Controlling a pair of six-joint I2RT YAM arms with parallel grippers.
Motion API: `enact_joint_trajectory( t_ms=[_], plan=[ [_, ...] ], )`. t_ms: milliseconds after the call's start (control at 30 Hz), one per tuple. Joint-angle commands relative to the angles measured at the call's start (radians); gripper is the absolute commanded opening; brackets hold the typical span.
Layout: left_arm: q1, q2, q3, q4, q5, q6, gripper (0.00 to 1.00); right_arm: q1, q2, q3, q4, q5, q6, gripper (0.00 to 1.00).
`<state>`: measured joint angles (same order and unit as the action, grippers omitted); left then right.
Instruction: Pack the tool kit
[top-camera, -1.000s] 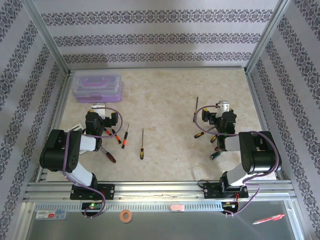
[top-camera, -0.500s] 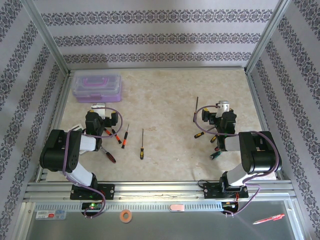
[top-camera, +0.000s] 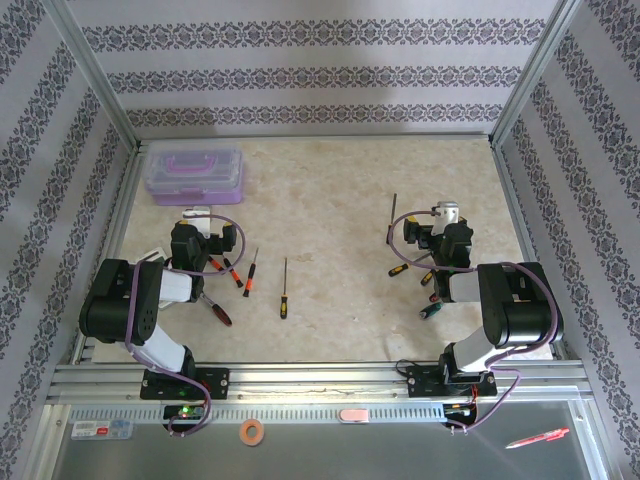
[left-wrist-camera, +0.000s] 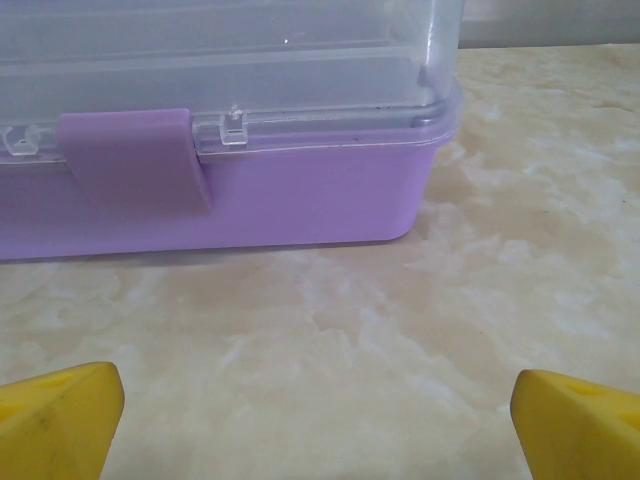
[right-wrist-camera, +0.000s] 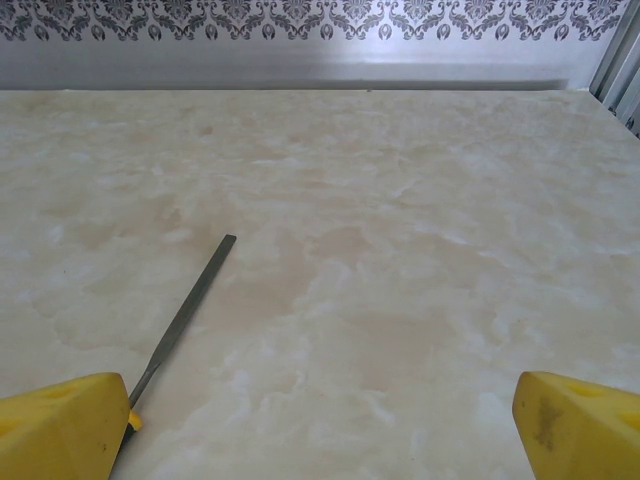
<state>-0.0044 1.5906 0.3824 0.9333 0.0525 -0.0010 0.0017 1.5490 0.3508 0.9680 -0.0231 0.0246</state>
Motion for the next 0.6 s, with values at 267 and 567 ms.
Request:
enact_joint_trajectory(
  t_ms=[267, 567],
  plan=[
    [0.014, -0.048, 0.004, -0.023, -0.024, -0.008, 0.99, 0.000, -0.032, 0.020, -0.009, 0.045, 0.023, 0.98],
    [0.014, -0.267, 0.055, -0.274, -0.057, -0.010, 0.99, 0.009, -0.242, 0.099, -0.330, 0.078, 0.015, 0.98]
  ],
)
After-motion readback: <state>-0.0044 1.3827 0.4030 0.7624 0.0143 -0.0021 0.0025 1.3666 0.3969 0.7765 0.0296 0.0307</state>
